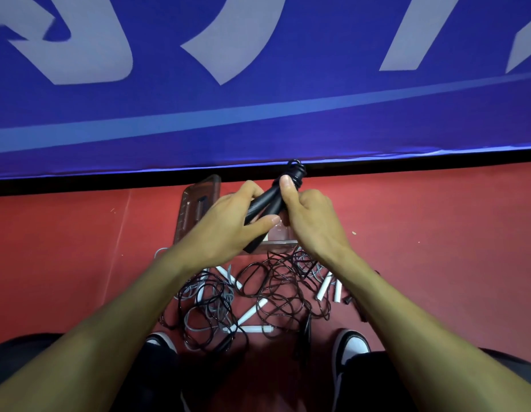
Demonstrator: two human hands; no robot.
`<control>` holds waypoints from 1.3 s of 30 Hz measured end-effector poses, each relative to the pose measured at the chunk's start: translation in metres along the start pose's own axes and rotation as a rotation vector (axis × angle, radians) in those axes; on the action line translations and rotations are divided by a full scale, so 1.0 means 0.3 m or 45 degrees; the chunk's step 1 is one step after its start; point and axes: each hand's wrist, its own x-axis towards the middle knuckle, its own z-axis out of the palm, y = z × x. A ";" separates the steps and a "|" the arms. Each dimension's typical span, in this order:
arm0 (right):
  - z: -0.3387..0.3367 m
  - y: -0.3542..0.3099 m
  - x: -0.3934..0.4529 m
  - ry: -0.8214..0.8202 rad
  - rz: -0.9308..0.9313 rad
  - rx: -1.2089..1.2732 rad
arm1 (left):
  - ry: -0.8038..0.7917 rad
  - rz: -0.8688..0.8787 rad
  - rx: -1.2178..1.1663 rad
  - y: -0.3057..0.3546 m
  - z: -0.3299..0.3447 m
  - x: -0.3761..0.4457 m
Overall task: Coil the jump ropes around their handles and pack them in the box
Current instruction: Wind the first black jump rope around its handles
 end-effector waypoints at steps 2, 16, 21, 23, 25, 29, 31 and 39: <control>0.004 -0.001 -0.001 0.012 0.034 0.045 | -0.003 0.006 0.009 0.005 0.005 0.005; 0.021 0.001 -0.020 -0.149 -0.035 -0.138 | -0.040 0.017 -0.045 0.024 0.042 -0.017; -0.006 0.007 0.012 -0.243 0.012 -0.044 | -0.094 -0.098 -0.159 0.033 0.013 -0.009; -0.012 0.009 0.012 -0.282 0.029 -0.003 | -0.146 -0.117 -0.194 0.025 0.003 -0.010; -0.015 0.013 0.012 -0.274 0.069 0.053 | -0.182 -0.113 -0.177 0.018 0.001 -0.013; -0.013 0.005 0.011 -0.211 0.108 0.058 | -0.107 -0.092 -0.189 0.005 0.000 -0.001; -0.009 0.005 0.007 -0.208 0.068 -0.023 | -0.094 -0.131 -0.148 -0.001 -0.003 0.005; -0.005 0.005 -0.001 -0.236 -0.044 -0.189 | 0.203 -0.161 0.118 -0.036 -0.005 0.008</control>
